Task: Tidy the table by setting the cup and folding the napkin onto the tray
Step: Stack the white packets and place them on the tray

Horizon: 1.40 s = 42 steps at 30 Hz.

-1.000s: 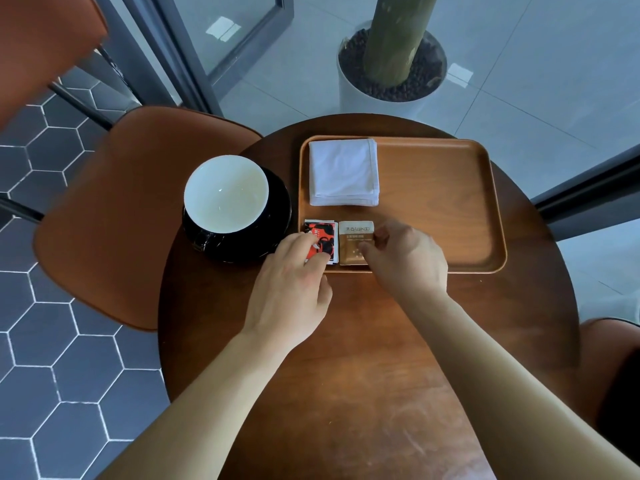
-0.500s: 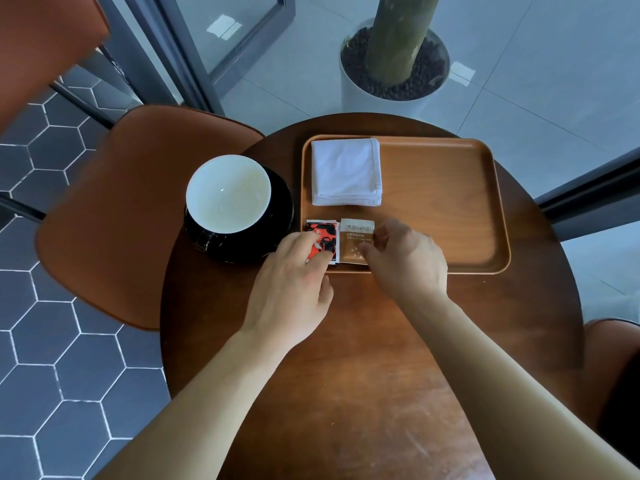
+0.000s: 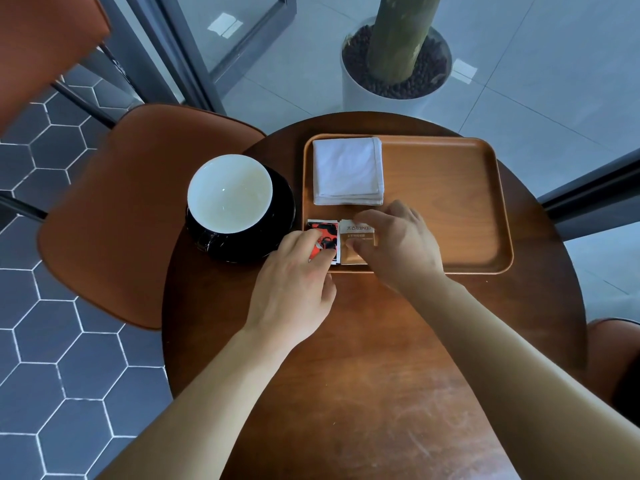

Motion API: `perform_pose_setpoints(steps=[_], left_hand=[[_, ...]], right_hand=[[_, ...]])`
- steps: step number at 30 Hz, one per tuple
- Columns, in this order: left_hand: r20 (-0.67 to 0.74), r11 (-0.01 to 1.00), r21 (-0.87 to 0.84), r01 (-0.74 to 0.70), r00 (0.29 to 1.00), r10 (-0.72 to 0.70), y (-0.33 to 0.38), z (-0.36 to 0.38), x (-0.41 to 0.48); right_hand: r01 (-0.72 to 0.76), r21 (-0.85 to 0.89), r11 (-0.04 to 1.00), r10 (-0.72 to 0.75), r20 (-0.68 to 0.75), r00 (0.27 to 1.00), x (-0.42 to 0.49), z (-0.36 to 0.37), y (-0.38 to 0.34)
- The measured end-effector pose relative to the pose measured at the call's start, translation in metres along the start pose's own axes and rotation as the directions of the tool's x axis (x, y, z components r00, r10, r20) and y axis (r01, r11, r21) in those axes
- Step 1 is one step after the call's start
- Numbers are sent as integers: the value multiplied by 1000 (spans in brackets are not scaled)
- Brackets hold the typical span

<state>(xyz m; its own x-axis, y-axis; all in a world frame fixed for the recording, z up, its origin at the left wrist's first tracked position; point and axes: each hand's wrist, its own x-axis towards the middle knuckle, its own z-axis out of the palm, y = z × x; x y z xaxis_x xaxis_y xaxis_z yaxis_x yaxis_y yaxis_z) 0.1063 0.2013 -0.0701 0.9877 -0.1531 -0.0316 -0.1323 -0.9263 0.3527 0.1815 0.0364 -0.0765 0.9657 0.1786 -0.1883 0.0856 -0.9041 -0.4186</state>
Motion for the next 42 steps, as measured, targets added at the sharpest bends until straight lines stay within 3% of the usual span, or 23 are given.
perform_pose_setpoints(steps=[17,24,42], left_hand=[[8,1000,3,11,1000,-11,1,0,-2],[15,1000,10,11,1000,-11,0,1,-1],[12,1000,15,13,1000,-13,1,1,0]], right_hand=[[-31,59,998,32,-28,999,-5,3,0],[-74,116,991,88,-119,989,-16,0,11],[-79,165,983,92,-71,993,-15,5,8]])
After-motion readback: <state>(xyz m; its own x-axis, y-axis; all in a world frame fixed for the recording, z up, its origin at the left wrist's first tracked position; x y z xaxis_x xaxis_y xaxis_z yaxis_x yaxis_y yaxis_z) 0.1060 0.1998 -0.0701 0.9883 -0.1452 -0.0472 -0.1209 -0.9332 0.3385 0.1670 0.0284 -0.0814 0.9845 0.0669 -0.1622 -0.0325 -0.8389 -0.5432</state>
